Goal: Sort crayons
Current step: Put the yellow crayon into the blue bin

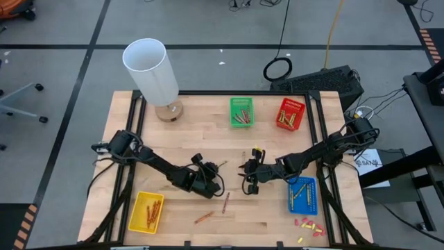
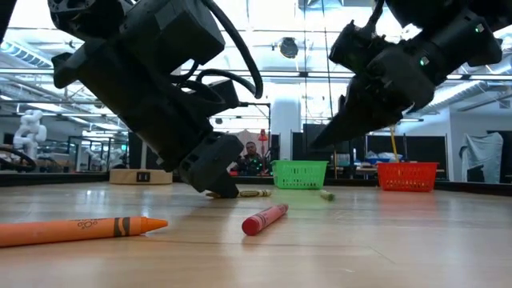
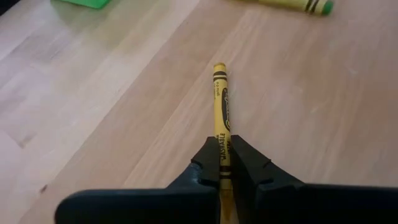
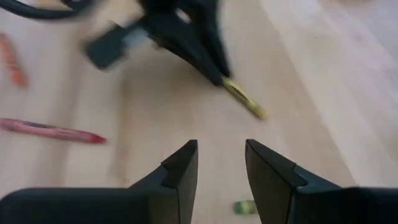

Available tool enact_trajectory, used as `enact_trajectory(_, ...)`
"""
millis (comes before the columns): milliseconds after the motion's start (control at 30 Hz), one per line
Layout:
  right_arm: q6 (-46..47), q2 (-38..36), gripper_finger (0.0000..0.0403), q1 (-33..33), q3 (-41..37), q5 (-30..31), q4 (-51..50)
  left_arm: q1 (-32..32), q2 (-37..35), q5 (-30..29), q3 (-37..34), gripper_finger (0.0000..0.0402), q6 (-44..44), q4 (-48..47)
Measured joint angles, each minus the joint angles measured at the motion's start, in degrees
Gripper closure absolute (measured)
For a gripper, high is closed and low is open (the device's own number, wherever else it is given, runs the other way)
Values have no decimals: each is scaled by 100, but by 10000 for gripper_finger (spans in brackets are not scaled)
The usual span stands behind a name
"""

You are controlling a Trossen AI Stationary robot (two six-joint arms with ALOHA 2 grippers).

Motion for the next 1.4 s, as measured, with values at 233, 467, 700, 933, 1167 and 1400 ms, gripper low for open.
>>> enact_trajectory(233,917,-2,287,-15,0,776,-1523,-76,-261,122,-33,390,295,-127)
enact_trajectory(467,1341,-2,337,-15,0,1044,-2580,-163,-392,175,-39,389,442,-100)
enact_trajectory(700,1987,-277,399,1,2,1223,-3656,-201,-394,172,-35,389,416,-79)
enact_trajectory(933,3513,-566,402,2,4,1002,-5468,-216,-403,135,-32,389,412,-59)
enact_trajectory(1167,3756,-453,402,13,-357,327,-5147,-216,-405,129,-26,389,419,-36)
enact_trajectory(1400,3581,-448,403,7,-353,317,-4875,-225,-409,123,-24,389,445,-29)
